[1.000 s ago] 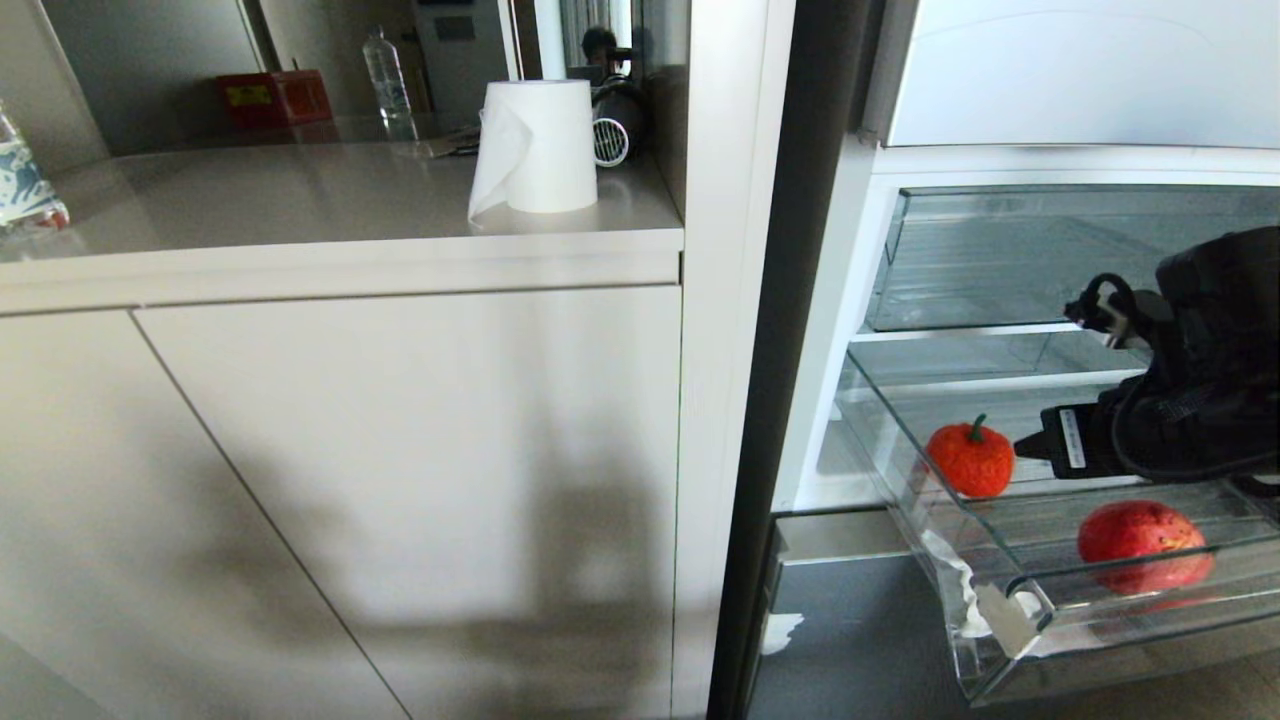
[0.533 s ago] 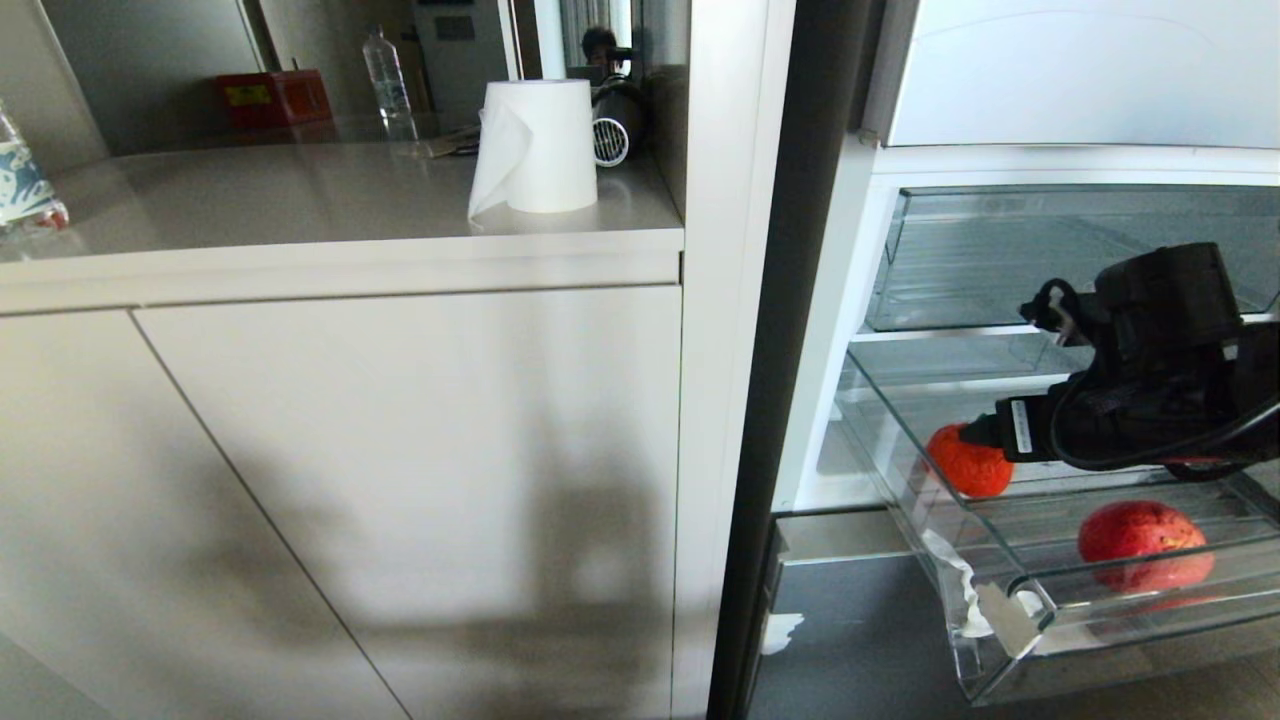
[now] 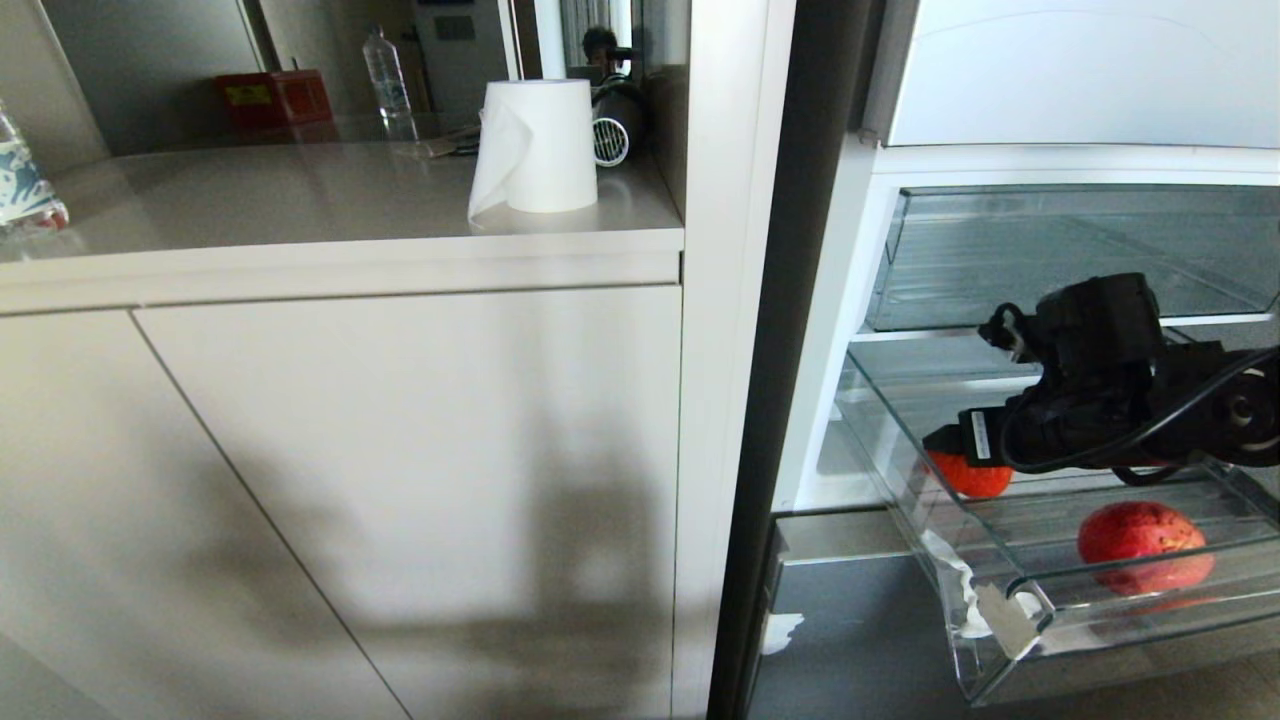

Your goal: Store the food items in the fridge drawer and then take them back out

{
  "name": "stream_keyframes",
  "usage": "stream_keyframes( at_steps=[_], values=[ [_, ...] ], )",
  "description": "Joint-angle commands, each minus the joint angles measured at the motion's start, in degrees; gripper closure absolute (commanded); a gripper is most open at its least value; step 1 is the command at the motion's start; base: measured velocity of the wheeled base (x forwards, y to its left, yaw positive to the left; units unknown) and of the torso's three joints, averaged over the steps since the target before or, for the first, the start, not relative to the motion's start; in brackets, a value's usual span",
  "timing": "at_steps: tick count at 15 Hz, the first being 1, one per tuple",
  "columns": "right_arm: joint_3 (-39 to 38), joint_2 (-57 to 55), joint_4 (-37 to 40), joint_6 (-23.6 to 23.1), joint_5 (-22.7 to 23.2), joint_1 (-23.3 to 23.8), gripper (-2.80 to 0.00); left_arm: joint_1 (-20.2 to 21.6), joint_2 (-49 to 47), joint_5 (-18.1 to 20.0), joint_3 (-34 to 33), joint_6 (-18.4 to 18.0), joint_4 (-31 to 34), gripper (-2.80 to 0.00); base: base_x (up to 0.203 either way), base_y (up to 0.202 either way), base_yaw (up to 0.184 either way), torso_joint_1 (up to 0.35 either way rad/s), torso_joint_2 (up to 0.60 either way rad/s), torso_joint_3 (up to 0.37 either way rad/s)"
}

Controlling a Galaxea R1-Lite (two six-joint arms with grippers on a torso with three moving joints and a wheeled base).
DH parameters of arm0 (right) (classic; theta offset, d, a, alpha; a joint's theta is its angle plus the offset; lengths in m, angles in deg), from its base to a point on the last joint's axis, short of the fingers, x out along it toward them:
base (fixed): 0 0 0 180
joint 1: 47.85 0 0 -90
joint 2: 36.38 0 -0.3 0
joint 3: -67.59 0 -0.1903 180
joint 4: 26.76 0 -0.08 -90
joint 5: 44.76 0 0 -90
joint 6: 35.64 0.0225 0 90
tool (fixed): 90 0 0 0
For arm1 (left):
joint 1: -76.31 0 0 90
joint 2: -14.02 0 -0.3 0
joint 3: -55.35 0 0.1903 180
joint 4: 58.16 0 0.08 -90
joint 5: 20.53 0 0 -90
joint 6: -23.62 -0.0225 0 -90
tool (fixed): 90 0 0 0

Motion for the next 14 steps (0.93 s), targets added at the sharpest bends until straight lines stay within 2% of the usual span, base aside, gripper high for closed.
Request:
stream_keyframes(
  at_steps=[1, 4, 5, 9, 14],
  values=[
    [-0.2, -1.1, -0.2, 0.0, -0.1, 0.0, -2.8, 0.0, 0.0, 0.0, 0.0, 0.0, 0.0, 0.0, 0.0, 0.0, 0.0, 0.0, 0.0, 0.0],
    [-0.1, -2.1, -0.2, 0.3, -0.1, 0.0, -2.8, 0.0, 0.0, 0.0, 0.0, 0.0, 0.0, 0.0, 0.0, 0.0, 0.0, 0.0, 0.0, 0.0],
    [-0.1, -2.1, -0.2, 0.3, -0.1, 0.0, 0.0, 0.0, 0.0, 0.0, 0.0, 0.0, 0.0, 0.0, 0.0, 0.0, 0.0, 0.0, 0.0, 0.0],
    [-0.2, -1.4, -0.2, 0.8, -0.2, -0.2, 0.0, 0.0, 0.0, 0.0, 0.0, 0.0, 0.0, 0.0, 0.0, 0.0, 0.0, 0.0, 0.0, 0.0],
    [-3.2, 10.5, 0.5, 1.5, -0.5, -3.1, 0.0, 0.0, 0.0, 0.0, 0.0, 0.0, 0.0, 0.0, 0.0, 0.0, 0.0, 0.0, 0.0, 0.0]
  ],
)
